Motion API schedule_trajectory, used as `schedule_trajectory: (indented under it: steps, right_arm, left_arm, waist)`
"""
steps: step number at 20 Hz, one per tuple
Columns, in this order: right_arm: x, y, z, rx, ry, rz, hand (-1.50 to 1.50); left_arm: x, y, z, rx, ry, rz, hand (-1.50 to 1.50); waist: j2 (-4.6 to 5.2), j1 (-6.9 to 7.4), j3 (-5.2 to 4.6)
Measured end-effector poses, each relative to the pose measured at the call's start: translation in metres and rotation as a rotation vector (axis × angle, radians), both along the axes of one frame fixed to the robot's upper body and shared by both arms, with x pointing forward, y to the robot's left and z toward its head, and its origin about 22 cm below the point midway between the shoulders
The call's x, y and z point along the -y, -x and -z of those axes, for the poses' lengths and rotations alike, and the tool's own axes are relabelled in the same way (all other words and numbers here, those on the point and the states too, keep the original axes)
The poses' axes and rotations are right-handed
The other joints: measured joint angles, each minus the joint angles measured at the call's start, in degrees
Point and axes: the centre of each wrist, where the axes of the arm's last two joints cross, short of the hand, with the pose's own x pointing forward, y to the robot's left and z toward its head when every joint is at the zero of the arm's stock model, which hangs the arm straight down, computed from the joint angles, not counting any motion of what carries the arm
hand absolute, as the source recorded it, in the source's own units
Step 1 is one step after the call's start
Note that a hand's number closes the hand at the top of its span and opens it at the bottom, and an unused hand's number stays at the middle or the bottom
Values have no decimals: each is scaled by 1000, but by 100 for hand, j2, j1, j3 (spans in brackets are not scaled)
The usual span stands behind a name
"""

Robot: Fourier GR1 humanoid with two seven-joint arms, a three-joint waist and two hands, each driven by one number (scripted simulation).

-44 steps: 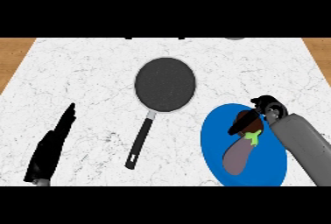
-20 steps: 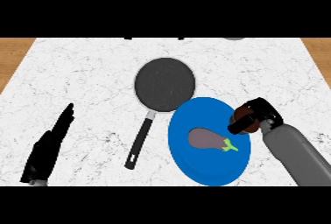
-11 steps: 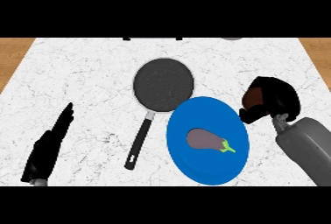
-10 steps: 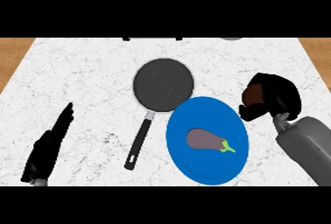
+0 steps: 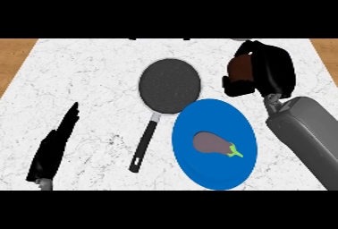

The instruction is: Pick the cupcake from the plate and place it in the pan

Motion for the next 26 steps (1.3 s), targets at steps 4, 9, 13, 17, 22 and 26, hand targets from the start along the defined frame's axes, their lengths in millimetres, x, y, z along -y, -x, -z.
schedule_trajectory:
  steps: [4,9,13,17,22,26]
  right_arm:
    - [-32,-20,-6,-1,-77,-54,150]
    - [-63,-51,-2,-37,-165,-90,150]
    - [-89,-66,13,-80,-228,-103,150]
    - [-106,-75,34,-142,-233,-110,150]
    - [-114,-78,59,-235,-157,-127,150]
    - [-109,-78,70,-350,-313,-101,-150]
  left_arm:
    - [-7,2,-1,7,-3,10,0]
    - [0,-2,-7,13,1,25,0]
    - [5,-7,-12,20,1,39,0]
    - [7,-9,-11,27,-2,54,0]
    - [14,-14,-14,39,-2,71,0]
    - [20,-19,-15,47,-2,94,0]
  waist:
    - [17,61,0]
    - [46,134,2]
    - [88,222,3]
    - [126,305,2]
    - [176,419,2]
    - [234,555,9]
